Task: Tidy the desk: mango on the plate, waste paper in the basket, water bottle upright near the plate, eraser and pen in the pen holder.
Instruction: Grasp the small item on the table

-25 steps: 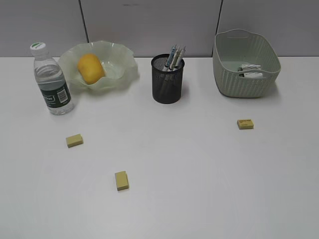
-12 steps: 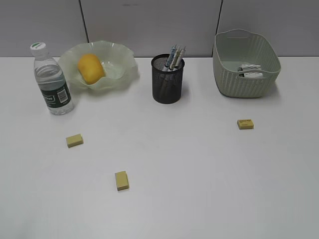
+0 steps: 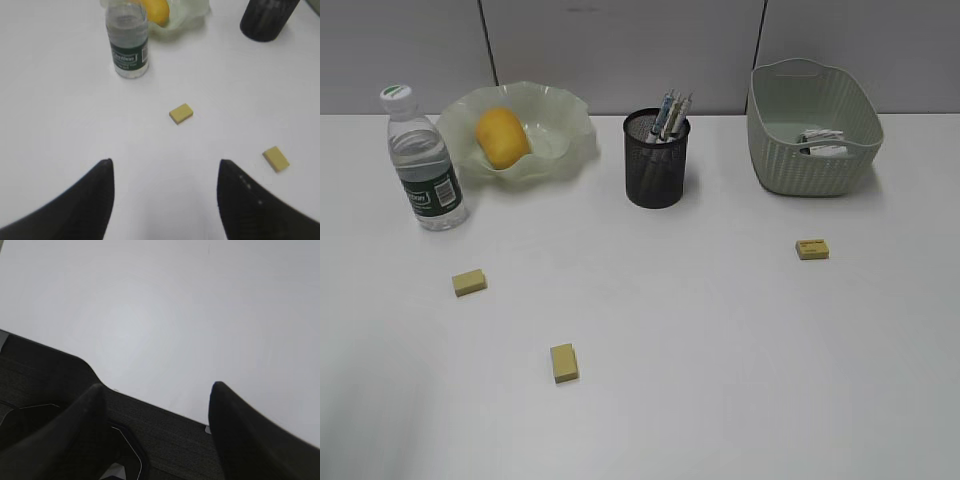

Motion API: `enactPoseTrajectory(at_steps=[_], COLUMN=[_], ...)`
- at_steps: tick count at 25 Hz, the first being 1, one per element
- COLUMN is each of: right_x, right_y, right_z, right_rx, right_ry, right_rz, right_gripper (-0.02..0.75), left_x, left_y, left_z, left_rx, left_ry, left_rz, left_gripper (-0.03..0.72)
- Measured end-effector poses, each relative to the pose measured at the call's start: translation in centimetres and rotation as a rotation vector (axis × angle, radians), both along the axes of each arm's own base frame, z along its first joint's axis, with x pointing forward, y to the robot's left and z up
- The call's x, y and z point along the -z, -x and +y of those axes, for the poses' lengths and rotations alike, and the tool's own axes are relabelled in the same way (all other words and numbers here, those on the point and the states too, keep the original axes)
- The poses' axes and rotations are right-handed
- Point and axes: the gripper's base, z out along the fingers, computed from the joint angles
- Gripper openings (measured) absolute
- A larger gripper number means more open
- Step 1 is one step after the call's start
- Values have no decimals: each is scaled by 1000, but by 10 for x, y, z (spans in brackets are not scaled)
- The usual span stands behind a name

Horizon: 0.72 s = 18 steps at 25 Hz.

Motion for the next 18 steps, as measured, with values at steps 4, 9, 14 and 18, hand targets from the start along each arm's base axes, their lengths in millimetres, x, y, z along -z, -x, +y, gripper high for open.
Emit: enactPoseTrajectory(at_steps=[4, 9, 14, 18], right_x=[0, 0, 0, 0], right_y=[0, 0, 0, 0], right_z=[0, 0, 0, 0], right_rx=[0, 0, 0, 0], right_ry=[0, 0, 0, 0], right_rz=[0, 0, 0, 0], right_gripper=[504, 501, 501, 501], left_x=[13, 19, 29, 39], left_y=[-41, -82, -120, -149], left_z=[-8, -18, -39, -59], left_rx=[49, 109, 193, 254], left_ry=[-82, -146, -194, -245], left_rz=[147, 285, 365, 404], left_gripper=[491, 491, 491, 491])
